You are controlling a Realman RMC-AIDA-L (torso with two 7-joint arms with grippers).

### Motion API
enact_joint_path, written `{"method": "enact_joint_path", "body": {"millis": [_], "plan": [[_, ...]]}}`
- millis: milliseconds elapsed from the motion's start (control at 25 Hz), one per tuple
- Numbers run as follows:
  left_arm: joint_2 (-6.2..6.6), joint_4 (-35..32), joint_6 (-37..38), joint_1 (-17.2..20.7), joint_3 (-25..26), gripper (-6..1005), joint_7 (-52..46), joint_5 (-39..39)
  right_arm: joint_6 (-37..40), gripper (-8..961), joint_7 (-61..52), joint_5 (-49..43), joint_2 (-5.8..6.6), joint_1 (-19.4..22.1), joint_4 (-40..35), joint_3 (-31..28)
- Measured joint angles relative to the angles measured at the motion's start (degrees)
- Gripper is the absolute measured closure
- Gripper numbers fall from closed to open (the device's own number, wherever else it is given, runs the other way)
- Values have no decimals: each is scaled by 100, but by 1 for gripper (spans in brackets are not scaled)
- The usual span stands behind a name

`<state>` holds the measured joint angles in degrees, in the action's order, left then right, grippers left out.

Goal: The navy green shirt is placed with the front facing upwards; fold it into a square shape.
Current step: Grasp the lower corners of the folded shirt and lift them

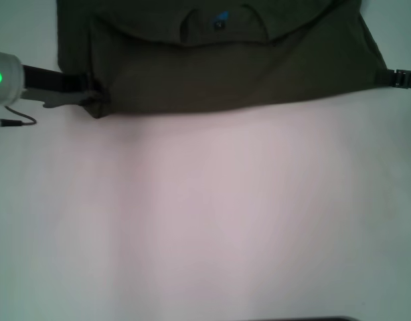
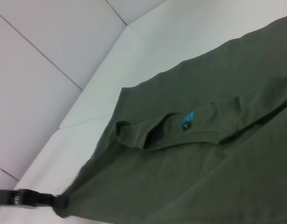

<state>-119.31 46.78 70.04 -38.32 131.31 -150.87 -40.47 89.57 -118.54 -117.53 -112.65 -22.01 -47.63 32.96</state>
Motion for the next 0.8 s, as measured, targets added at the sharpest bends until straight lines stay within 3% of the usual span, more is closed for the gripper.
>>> {"method": "enact_joint_path", "body": {"millis": [120,360,800], "plan": [[111,113,541,-1,346,899,68,-3,-2,39,-62,-132,92,-6,-1,-14],[404,-17,1122,28,454,905,93,-5,-64,40,-504,-617,352,-144,9,-34],[384,-42,1133,48,442,905,173,24,-525,40,-2141,-1727,769,-1010,453,-13]]}}
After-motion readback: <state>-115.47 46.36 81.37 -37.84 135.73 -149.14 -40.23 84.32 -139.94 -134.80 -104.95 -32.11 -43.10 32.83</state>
